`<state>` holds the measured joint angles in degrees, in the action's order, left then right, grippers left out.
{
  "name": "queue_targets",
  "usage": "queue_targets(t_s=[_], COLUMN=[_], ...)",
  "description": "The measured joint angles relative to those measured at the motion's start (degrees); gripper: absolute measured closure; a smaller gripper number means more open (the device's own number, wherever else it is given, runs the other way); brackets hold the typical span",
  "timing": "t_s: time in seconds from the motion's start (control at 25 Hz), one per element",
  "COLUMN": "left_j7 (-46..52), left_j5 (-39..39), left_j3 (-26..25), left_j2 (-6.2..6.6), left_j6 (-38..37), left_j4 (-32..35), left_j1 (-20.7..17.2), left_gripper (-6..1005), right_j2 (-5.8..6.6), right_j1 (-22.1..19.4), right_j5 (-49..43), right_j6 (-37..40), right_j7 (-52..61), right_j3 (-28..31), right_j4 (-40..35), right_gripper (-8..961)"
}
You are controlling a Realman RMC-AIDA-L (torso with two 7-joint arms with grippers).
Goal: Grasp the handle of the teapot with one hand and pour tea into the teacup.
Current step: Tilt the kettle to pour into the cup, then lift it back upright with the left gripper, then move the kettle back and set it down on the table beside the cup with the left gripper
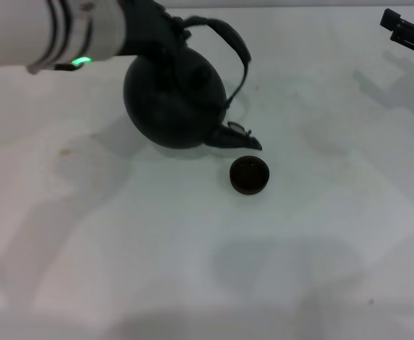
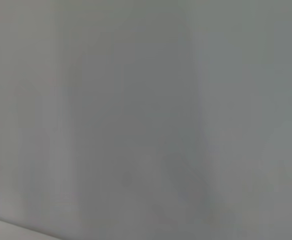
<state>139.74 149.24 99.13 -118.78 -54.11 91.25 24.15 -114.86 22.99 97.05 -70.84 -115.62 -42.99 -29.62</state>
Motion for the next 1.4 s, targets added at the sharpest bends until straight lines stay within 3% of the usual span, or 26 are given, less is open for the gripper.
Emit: queue_targets(t_s=[0.16,0.4,0.72,0.96,1.2,1.4], left_j7=[-3.98,-16.73,-33.97,-49.04,-62.28,-67.9], left_j5=[-5.93,-22.02,-42.52,-57.26,-70.81,-75.1], left_j3=[-4.27,-12.99,-20.37,-23.01,-27.6,-30.29], left_j2=[0.0,-0.04,-0.06,-0.05,0.01,0.05], left_j6=[0.03,0.14,-0.21,-1.13,-7.59,-10.62], left_j4=[1.19,0.4,-8.78,-15.3,-25.08,-32.73], left_j1=[-2.89,-9.69,-15.34,-19.23,-19.88,-18.66], left_gripper=[873,874,874,874,873,873], right_j2=[0.03,0.08,0.2,0.26,0.25,0.17], right_j1=[0.02,0.04,-0.51,-0.73,-0.74,-0.52], right_j5=[-0.03,-0.2,-1.29,-2.13,-2.43,-2.51], right_j6=[-0.02,-0.38,-0.38,-0.41,-0.37,-0.19], right_j7=[0.26,0.43,1.0,1.16,1.29,1.69], right_j3=[-0.07,-0.39,-0.79,-0.78,-0.78,-0.78], right_j4=[0.0,0.0,0.0,0.0,0.0,0.0], right_gripper=[85,85,85,85,85,85])
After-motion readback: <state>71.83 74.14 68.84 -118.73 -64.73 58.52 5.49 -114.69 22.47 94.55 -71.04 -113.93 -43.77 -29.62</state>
